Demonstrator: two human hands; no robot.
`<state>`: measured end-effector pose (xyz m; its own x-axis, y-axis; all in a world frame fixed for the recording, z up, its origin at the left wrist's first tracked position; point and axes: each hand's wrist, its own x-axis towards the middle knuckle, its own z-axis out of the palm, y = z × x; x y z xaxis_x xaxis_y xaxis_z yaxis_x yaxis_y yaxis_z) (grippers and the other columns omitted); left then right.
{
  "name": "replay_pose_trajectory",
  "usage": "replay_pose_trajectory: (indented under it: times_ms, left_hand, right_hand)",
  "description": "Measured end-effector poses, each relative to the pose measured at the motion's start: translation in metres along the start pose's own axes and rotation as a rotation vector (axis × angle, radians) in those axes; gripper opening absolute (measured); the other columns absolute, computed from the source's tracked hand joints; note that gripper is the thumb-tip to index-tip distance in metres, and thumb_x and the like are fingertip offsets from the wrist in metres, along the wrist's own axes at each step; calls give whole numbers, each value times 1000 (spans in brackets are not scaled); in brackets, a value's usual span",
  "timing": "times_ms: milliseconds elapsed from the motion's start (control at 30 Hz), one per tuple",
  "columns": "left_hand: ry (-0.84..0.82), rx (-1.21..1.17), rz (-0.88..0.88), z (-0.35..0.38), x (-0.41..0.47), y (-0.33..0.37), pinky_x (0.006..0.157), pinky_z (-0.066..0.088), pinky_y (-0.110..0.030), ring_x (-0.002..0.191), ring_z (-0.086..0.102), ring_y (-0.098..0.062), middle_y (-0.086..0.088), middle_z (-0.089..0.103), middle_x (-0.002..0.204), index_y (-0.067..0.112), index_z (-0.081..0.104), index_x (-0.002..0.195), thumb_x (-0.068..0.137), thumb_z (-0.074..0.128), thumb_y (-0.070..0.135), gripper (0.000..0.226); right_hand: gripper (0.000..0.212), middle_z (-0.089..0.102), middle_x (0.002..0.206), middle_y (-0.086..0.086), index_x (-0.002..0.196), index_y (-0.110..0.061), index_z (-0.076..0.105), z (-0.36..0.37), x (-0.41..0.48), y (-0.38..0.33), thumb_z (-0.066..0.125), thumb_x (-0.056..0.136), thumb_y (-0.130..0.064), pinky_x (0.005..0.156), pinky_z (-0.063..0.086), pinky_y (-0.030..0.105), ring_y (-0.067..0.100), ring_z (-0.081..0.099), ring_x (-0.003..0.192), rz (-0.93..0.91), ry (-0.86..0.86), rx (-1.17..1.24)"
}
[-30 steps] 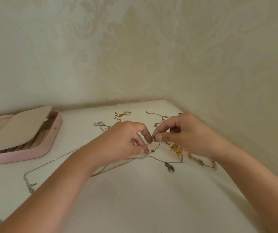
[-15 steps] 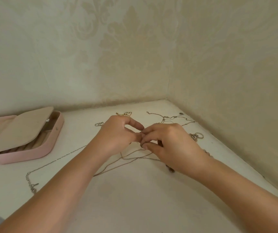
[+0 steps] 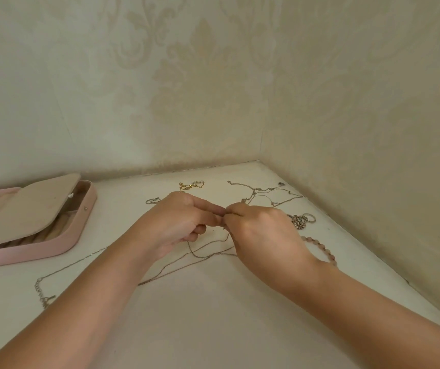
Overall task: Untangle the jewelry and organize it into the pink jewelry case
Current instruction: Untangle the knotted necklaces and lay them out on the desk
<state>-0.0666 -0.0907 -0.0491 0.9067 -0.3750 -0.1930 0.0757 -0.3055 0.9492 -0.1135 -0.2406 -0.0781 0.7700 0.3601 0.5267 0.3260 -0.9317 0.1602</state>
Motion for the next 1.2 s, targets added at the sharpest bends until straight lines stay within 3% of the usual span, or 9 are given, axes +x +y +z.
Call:
replay_pose_trajectory:
  times_ms: [100, 200, 300, 467, 600, 733, 933, 1067, 1200]
  left_hand:
    - [24, 172, 78, -2, -1, -1, 50, 31, -16, 51, 34, -7, 8, 71, 72, 19, 79, 81, 83, 72, 17, 8]
    - [34, 184, 110, -6, -3, 1, 55, 29, -20, 54, 32, -11, 16, 60, 59, 22, 77, 78, 81, 74, 29, 8]
    - [13, 140, 154, -8, -6, 4, 51, 26, -17, 57, 21, -16, 16, 38, 46, 15, 76, 82, 80, 73, 30, 15]
    - [-55, 132, 244, -12, -9, 6, 49, 26, -18, 65, 20, -24, 12, 46, 53, 21, 77, 79, 81, 71, 28, 10]
    - [-129, 114, 290, -13, -8, 6, 51, 35, -19, 50, 30, -10, -2, 45, 65, 20, 77, 76, 83, 69, 22, 11]
    - [-175, 169, 334, -12, -13, 9, 49, 27, -19, 54, 23, -15, 0, 28, 58, 23, 77, 77, 83, 67, 27, 12]
    - [-127, 222, 393, -9, -15, 10, 52, 19, -28, 59, 19, -26, 2, 36, 52, 28, 78, 79, 84, 69, 27, 10]
    - [-93, 297, 417, -8, -15, 9, 49, 23, -15, 51, 25, -12, 1, 31, 53, 34, 77, 76, 79, 71, 37, 8]
    - [-64, 300, 417, -5, -17, 10, 45, 23, -11, 50, 22, -13, -2, 25, 53, 31, 77, 73, 82, 70, 28, 12]
  right_hand:
    - [23, 63, 64, -5, 65, -18, 69, 2, 0, 6, 82, 55, -2, 35, 33, 19, 19, 54, 41, 33, 59, 112]
    - [11, 67, 72, -4, 74, -15, 72, -6, 1, 11, 64, 76, -10, 44, 48, 28, 14, 58, 49, 70, 105, 325]
    - [12, 63, 66, -17, 81, -19, 75, -23, 5, 16, 64, 87, -17, 56, 38, 9, -2, 48, 48, 226, 33, 529]
    - [6, 32, 35, -11, 82, -26, 77, -44, 8, 34, 71, 85, -23, 38, 25, 12, 7, 31, 33, 518, -108, 947]
    - [8, 28, 38, -11, 77, -27, 76, -50, 9, 36, 73, 83, -24, 43, 29, 18, 8, 25, 33, 486, -114, 982]
    - [10, 30, 37, -11, 74, -28, 76, -56, 8, 35, 73, 83, -24, 42, 27, 18, 8, 24, 34, 427, -118, 1000]
    - [10, 31, 36, -9, 78, -29, 75, -59, 7, 35, 70, 85, -23, 38, 25, 12, 10, 28, 33, 372, -95, 907]
    - [12, 38, 34, -9, 79, -29, 74, -61, 5, 33, 68, 87, -21, 39, 28, 10, 8, 37, 32, 326, -106, 847]
    - [13, 40, 36, -10, 77, -33, 73, -58, 5, 31, 68, 87, -24, 44, 39, 24, 8, 38, 37, 308, -118, 811]
